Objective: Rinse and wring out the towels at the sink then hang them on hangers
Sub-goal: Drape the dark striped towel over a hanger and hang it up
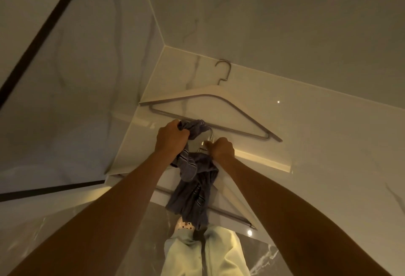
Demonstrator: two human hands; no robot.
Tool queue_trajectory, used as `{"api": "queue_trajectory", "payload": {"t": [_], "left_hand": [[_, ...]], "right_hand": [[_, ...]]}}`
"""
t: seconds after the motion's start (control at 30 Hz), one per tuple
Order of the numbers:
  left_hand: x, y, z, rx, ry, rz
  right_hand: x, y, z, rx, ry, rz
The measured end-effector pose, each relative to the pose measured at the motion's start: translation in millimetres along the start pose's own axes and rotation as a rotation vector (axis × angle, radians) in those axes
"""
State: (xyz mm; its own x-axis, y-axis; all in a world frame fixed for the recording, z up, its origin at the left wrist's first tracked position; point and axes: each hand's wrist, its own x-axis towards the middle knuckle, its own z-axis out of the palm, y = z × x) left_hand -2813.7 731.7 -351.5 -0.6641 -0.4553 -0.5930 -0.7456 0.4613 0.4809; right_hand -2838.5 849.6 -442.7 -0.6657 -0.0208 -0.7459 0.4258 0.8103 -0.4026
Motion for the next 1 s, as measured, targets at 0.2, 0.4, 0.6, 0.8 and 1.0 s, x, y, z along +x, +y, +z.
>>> {"api": "queue_trajectory", "payload": {"t": [0.2, 0.4, 0.6, 0.8, 1.0], "left_hand": [[8, -13, -3, -0.012, -0.018, 0.025], [-4, -17, -18, -0.091, -0.009, 0.060], [-43, 11, -58, -0.202, -0.038, 0.173], [-99, 43, -98, -0.148, -0.123, 0.344], [-169, 83, -133, -0.284, -0.219, 0.396]], "right_hand": [[10, -12, 13, -0.023, 0.099, 0.022], [-15, -12, 11, -0.034, 0.062, -0.106], [-69, -20, -15, -0.023, 0.186, -0.273], [-134, -51, -65, 0.103, 0.392, -0.373], [-238, -86, -147, 0.370, 0.707, -0.400]]}}
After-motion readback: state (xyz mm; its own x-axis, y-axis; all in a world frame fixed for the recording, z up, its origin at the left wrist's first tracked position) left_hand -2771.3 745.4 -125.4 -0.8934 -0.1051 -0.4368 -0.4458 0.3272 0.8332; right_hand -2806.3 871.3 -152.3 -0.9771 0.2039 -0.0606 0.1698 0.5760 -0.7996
